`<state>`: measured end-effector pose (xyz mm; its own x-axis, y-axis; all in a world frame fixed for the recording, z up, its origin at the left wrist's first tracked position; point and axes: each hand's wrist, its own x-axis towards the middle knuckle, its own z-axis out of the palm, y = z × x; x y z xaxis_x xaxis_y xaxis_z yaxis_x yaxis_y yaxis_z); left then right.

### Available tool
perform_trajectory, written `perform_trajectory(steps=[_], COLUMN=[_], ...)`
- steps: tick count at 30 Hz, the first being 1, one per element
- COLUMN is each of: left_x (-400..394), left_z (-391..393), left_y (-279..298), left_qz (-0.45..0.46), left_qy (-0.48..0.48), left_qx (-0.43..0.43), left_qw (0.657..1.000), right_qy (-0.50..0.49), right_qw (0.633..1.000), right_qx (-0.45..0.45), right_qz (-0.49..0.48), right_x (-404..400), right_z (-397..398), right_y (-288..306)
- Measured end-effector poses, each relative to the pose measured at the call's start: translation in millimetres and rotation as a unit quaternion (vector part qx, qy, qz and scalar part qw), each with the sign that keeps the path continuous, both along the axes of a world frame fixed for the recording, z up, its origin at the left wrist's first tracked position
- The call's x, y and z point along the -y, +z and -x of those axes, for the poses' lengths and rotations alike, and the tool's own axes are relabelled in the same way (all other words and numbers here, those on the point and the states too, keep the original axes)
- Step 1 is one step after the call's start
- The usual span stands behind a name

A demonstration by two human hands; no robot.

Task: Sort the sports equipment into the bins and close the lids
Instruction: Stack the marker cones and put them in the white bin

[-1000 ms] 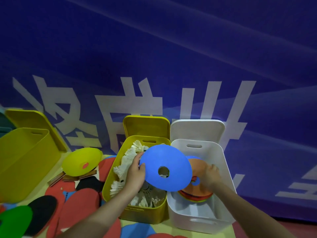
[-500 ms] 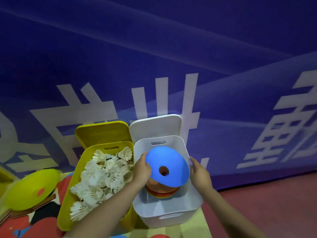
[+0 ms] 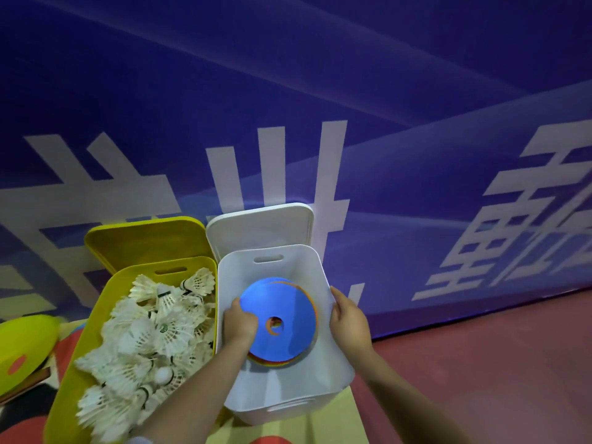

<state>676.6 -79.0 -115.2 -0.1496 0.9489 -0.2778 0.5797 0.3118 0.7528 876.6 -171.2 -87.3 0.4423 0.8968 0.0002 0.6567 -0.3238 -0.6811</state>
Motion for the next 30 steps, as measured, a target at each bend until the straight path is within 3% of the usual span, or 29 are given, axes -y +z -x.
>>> perform_trajectory(steps=[7,12,14,16,23,30], left_x=[14.1,46.6,58.2,63.9,67.4,75.6], left_z=[7.1,25.2,45.6,74.4,212.7,352.0], left_y=[22.9,72.9,95.9,112.3,112.8,95.8], left_qz=[0.048,0.019,0.000,-0.027,-0.125,-0.144], left_qy=[-0.075,-0.081,-0.080,-0.069,-0.013,0.032], left_qx=[0.003,0.247,0.295,0.314,0.154,0.078], left_qw=[0.996,0.966,0.952,0.947,0.980,0.986], right_qy=[0.023,0.042,0.119,0.198,0.414,0.480], right_qw=[0.998,0.993,0.971,0.947,0.895,0.862], right_qx=[0.048,0.114,0.200,0.225,0.087,0.002], right_qz=[0.013,0.001,-0.055,-0.114,-0.145,-0.159], right_x=[2.1,7.3,8.2,7.4,8.4,-5.6], right_z=[9.4,15.3,30.8,57.8,214.0,360.7], right_y=[9.3,17.7,22.8,26.9,40.6,45.7])
